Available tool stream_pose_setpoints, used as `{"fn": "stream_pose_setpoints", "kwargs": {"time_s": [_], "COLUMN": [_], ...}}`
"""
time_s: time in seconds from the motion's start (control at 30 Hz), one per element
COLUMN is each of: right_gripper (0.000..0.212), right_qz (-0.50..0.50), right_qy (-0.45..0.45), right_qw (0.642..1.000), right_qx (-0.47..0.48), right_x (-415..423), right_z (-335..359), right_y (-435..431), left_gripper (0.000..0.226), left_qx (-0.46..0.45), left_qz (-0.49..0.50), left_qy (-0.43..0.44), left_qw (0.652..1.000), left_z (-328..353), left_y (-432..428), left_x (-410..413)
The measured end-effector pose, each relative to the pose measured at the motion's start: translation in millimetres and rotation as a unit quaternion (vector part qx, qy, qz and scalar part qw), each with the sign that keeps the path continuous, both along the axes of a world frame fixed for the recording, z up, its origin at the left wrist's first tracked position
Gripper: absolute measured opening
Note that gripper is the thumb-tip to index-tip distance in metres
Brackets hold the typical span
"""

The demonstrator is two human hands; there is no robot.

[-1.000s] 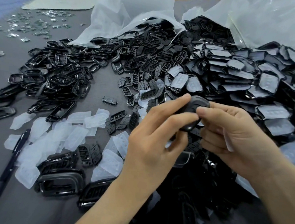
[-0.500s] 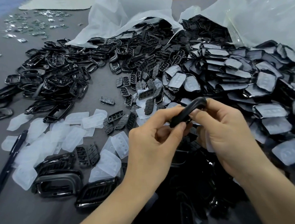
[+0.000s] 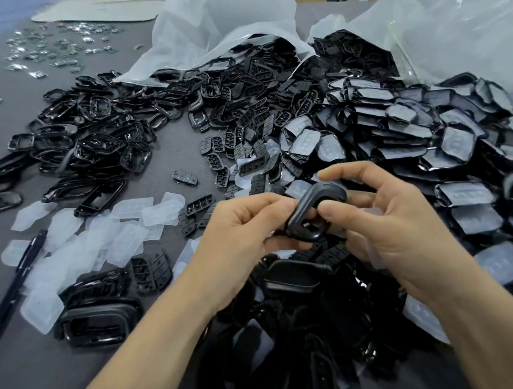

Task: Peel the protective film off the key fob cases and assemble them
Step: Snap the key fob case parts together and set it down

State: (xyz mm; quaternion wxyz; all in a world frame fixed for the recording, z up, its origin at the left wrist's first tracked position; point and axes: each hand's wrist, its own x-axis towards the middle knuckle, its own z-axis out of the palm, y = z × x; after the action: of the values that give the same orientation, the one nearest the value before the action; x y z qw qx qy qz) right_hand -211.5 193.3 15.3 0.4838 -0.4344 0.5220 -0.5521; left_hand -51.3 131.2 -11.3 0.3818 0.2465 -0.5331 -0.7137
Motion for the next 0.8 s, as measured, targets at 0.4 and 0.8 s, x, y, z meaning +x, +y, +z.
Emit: {"fn": "stream_pose_setpoints", "kwargs": {"time_s": [0.4, 0.8], "right_gripper": [0.035, 0.032], "right_qz": [-0.027, -0.001], "right_qy": [0.103, -0.140], "right_qw": [0.993, 0.990], "right_qx": [0.059, 0.016], "right_x": [0, 39], "right_z": [1, -7], "right_y": [0, 3], "left_gripper": [0.025, 0.025], "left_qx": [0.003, 0.052], "left_qz": [0.060, 0.078], "left_qy": [0.029, 0.081], "left_qw": [0.998, 0.992], "left_z": [-1, 1], "left_y": [3, 20], "left_x": [-4, -19]}}
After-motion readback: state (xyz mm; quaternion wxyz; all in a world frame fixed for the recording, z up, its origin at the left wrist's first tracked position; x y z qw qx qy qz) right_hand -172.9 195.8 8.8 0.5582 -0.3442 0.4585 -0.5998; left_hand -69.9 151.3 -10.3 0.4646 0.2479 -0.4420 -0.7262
